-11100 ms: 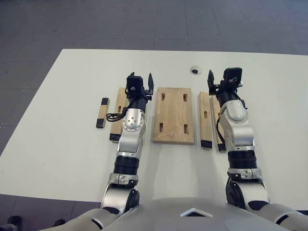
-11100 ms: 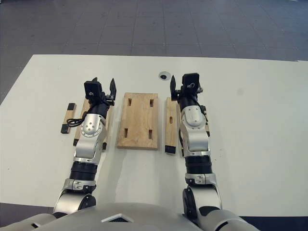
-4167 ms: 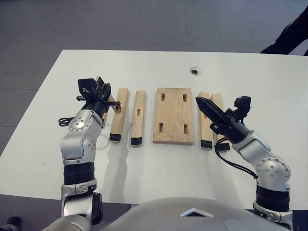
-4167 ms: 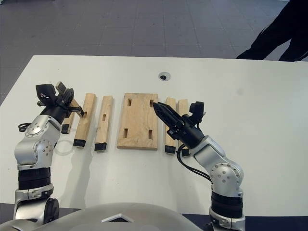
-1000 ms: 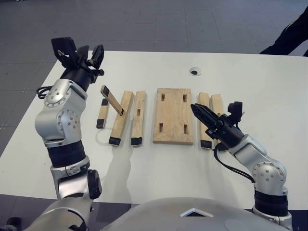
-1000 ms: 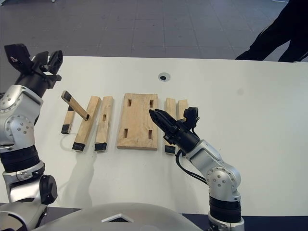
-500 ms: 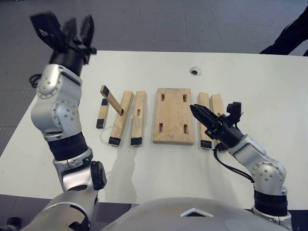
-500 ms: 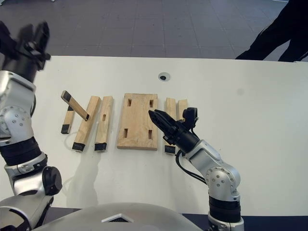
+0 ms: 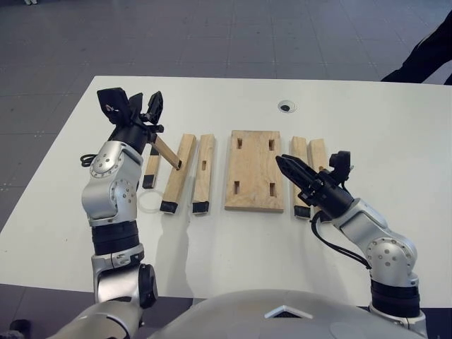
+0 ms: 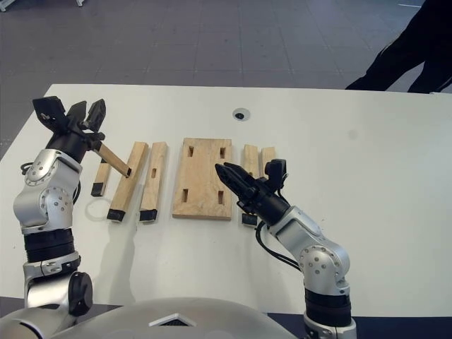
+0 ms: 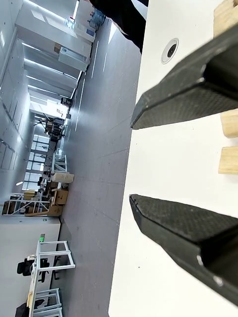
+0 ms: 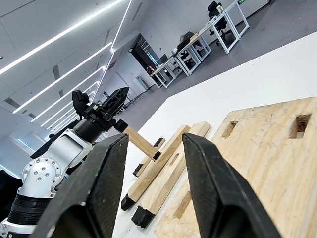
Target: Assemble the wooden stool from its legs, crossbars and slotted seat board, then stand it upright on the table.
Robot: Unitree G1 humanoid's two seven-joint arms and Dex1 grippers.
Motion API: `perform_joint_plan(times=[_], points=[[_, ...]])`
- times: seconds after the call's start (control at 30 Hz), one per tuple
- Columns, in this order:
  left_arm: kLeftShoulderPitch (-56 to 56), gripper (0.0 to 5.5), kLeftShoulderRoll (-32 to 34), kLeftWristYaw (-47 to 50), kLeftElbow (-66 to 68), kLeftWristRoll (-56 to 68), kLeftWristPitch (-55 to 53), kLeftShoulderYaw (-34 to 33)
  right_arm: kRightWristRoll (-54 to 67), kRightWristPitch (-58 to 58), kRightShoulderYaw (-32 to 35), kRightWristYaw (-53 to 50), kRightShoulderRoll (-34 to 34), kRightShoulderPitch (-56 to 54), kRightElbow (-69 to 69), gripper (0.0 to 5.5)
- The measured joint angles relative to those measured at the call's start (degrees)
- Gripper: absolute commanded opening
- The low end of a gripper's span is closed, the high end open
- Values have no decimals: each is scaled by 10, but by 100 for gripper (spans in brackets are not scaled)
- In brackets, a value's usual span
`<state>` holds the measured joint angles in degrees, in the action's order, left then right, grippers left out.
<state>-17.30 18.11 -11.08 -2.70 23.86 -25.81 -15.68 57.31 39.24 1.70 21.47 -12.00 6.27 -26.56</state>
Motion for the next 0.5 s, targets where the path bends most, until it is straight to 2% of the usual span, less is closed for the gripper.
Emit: perform_joint_plan(times=[0.07, 0.2, 0.33, 0.43, 0.5], points=[[-20, 243, -2, -1, -3, 4, -3, 2, -7, -2, -2, 0, 1, 2, 0, 201], [-89, 243, 11, -1, -90, 42, -8, -16, -9, -2, -6, 0, 3, 3, 0, 201], [-92, 243, 43, -1, -160, 76, -36, -49, -9, -3, -5, 0, 3, 7, 0, 201], [-45, 243, 73, -20, -181, 76, -38, -66, -9, -4, -4, 0, 2, 9, -2, 201], [54, 243, 87, -50, -196, 68, -38, -73, -9, -4, -1, 0, 0, 18, -5, 201]])
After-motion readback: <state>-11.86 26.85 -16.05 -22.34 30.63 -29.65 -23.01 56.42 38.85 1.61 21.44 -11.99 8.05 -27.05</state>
